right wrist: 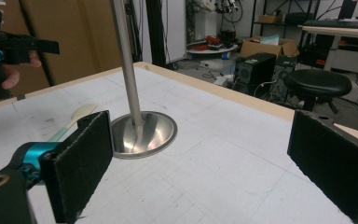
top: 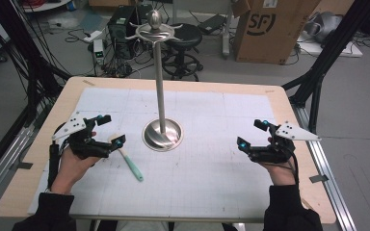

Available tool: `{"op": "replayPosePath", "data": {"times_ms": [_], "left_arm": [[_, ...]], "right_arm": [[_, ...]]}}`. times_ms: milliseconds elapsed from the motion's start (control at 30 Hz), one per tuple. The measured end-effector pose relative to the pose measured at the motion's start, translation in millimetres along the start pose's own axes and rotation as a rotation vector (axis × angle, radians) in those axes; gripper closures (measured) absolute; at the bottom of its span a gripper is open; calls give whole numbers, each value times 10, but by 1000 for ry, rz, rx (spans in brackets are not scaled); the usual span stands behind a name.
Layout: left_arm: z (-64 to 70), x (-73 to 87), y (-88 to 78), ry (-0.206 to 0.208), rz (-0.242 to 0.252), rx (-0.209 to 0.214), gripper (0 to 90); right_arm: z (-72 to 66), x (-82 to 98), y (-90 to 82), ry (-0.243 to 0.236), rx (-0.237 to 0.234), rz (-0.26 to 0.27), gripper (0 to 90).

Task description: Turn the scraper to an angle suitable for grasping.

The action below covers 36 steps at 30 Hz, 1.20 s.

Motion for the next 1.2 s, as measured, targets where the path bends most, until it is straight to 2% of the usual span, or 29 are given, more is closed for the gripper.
{"op": "replayPosePath", "data": {"times_ms": [200, 267, 367, 433, 467, 500, 533, 567, 633, 667, 700, 733, 833, 933, 1000, 1033, 1067, 1100, 1200], "left_arm": [[15, 8, -2, 19, -10, -12, 17], [31, 22, 2, 50, -22, -12, 17], [46, 46, 29, 70, -33, -18, 42], [45, 81, 38, 73, -56, -23, 188], [40, 91, 36, 70, -59, -26, 305], [23, 106, 34, 70, -63, -40, 305], [6, 128, 38, 54, -76, -58, 481], [-1, 158, 40, 35, -98, -55, 561], [-22, 213, 50, 30, -130, -75, 694], [-37, 257, 59, 13, -164, -75, 694], [-49, 286, 66, 4, -186, -84, 812], [-60, 316, 71, 2, -211, -95, 870], [-76, 392, 97, 46, -264, -114, 897], [-79, 486, 144, 68, -319, -105, 897], [-95, 575, 191, 68, -366, -108, 897], [-125, 683, 238, 70, -427, -113, 897], [-145, 737, 260, 70, -455, -123, 897], [-145, 737, 260, 70, -455, -123, 897], [-171, 865, 321, 43, -514, -119, 897]], "right_arm": [[0, 15, 9, 2, -1, -5, 60], [-4, 13, 7, 1, -2, -4, 60], [-2, 13, 5, 4, -1, -3, 60], [-1, 15, 7, 3, -1, -4, 60], [0, 16, 8, 2, -1, -5, 60], [0, 16, 8, 2, -1, -5, 60], [2, 19, 12, 1, -3, -6, 60], [2, 25, 14, 3, -4, -9, 60], [1, 34, 18, 7, -4, -11, 60], [1, 34, 18, 7, -4, -11, 60], [4, 42, 22, 6, -5, -13, 60], [2, 44, 23, 8, -6, -14, 60], [-3, 43, 22, 8, -6, -13, 60], [-4, 43, 26, 4, -7, -13, 60], [-7, 45, 27, 3, -8, -14, 60], [-11, 49, 27, 4, -11, -17, 60], [-10, 51, 27, 3, -9, -17, 60], [-13, 56, 27, 7, -9, -19, 60], [-6, 73, 25, 7, -10, -21, 61]]}}
Point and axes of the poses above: each handheld gripper's, and its own axes: y roughly forward along the jaws, x roughly out of its underside, z roughly to its right, the point moved 8 cm from there along y, roughly forward along the jaws, and after that the axes turned 3 degrees about -z, right-handed, at the moved point
